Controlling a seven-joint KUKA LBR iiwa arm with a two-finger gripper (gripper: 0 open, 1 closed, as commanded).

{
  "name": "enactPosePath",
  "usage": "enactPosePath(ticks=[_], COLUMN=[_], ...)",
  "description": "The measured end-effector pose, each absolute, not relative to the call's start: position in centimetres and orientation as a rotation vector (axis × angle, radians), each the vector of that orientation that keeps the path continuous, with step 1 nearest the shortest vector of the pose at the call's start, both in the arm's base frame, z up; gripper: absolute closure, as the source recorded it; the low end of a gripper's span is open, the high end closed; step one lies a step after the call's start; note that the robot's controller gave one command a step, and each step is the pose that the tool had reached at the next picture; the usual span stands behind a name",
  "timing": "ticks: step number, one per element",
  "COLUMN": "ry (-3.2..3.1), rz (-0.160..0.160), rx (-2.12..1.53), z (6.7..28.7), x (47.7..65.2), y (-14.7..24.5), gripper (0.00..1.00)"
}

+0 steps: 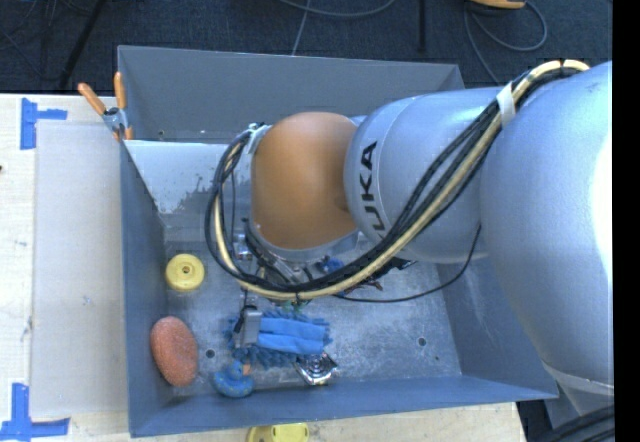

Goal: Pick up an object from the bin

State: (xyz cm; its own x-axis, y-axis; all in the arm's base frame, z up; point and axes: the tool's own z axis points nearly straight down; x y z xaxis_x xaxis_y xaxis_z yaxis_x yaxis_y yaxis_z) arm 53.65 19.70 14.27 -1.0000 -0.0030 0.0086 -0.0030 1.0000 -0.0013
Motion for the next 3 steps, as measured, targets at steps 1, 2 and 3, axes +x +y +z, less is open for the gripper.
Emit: enactPosePath(ticks=[1,2,3], ry=[-3.14,-3.141,-3.119], rz=[0.0,-0.002,-0.002], rx=[-0.002,-0.112,0.377], z=[14.7,11.1,7.0], x=[53.8,52.0,51.4], y=[19.6,17.9,15.2], gripper=[0.0,0.0,1.0])
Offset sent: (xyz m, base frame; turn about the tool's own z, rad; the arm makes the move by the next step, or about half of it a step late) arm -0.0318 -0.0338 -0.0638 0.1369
